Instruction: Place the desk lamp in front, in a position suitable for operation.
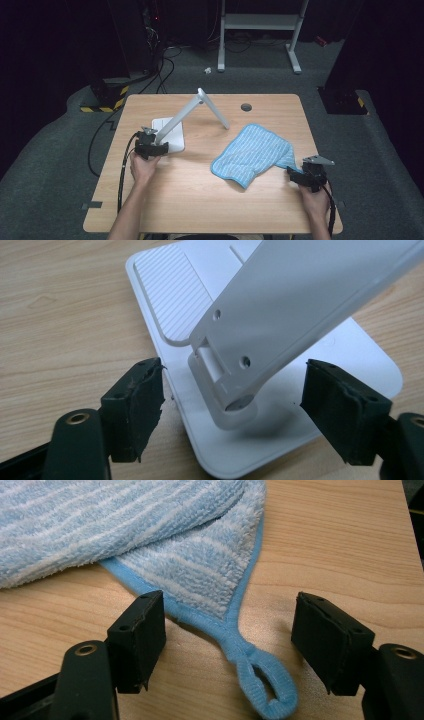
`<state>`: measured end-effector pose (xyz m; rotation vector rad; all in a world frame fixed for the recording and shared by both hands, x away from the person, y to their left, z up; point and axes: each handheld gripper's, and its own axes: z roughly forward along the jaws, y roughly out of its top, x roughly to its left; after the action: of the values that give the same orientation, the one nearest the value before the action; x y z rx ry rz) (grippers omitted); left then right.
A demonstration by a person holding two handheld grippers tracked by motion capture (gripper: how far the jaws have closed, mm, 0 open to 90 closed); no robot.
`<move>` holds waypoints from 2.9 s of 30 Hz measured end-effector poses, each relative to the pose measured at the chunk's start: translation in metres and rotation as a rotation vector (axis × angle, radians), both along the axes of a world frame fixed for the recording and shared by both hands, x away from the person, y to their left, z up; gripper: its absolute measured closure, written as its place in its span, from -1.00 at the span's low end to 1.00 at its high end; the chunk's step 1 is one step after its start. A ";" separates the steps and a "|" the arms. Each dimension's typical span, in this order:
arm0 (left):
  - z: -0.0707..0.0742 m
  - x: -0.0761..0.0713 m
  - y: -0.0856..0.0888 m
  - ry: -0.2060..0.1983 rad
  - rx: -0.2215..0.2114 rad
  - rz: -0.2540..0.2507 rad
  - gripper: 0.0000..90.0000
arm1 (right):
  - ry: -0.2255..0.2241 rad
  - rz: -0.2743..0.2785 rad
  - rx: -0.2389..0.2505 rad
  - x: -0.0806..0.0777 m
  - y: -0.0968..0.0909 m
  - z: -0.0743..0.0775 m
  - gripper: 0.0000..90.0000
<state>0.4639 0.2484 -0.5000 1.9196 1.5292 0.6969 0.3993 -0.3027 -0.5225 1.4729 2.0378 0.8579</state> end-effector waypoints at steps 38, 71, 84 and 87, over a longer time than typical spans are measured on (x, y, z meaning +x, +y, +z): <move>-0.003 0.014 -0.001 0.000 0.026 0.004 0.20 | -0.002 0.000 0.000 0.000 0.000 0.000 -0.35; -0.006 -0.008 -0.003 -0.033 0.014 -0.014 0.30 | -0.002 0.001 0.000 0.000 0.000 0.000 -0.35; -0.007 -0.019 -0.004 -0.039 0.015 -0.043 0.31 | -0.002 0.002 0.000 0.000 0.000 0.000 -0.35; -0.008 -0.025 -0.004 -0.051 0.012 -0.043 0.35 | -0.002 0.002 -0.001 -0.001 0.001 0.000 -0.35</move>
<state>0.4384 0.2447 -0.5077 1.9232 1.4508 0.7324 0.3988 -0.3021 -0.5227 1.4696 2.0382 0.8591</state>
